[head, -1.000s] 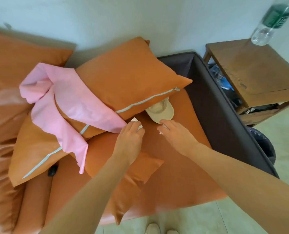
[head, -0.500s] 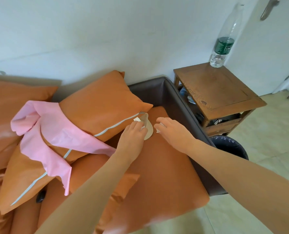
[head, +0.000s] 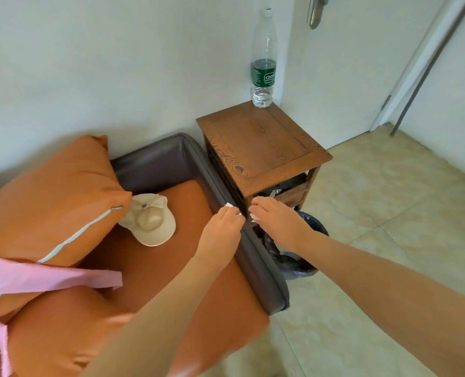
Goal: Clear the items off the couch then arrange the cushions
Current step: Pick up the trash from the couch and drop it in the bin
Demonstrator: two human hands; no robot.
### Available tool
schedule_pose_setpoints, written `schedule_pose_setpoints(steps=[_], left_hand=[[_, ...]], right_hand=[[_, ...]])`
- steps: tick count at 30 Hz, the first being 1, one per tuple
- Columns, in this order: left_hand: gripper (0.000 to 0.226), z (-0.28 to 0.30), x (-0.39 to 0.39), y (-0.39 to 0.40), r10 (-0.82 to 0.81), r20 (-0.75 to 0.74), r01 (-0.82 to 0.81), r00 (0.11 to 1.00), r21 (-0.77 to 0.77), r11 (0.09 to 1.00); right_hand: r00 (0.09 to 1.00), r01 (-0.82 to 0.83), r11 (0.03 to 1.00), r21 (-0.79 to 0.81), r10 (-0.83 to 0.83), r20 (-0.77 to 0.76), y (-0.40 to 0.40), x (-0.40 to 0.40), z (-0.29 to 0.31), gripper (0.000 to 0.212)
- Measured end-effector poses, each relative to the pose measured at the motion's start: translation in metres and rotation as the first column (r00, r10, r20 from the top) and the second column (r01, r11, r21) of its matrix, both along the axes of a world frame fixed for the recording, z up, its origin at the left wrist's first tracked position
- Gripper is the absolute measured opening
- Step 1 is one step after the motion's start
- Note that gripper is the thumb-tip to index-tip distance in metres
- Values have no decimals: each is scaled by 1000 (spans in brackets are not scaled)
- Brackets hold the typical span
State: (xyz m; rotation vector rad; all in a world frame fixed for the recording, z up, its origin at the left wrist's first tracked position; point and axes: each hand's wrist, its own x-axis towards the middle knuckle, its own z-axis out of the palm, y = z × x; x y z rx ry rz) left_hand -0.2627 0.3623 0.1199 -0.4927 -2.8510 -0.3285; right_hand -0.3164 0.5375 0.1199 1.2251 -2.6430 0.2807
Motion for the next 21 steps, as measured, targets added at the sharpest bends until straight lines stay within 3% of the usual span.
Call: schedule_pose_setpoints(steps=[7, 15, 21], left_hand=[[26, -28, -54, 75, -145, -34, 145, 989, 11, 989], [27, -91, -97, 128, -165, 273, 136, 948, 122, 983], [33, -142, -127, 136, -119, 319, 104, 940, 63, 993]], right_hand=[[986, 151, 988, -8, -150, 69, 77, -29, -36, 35], [957, 197, 978, 75, -208, 202, 118, -59, -100, 32], [910, 310, 946, 90, -323, 261, 135, -82, -149, 35]])
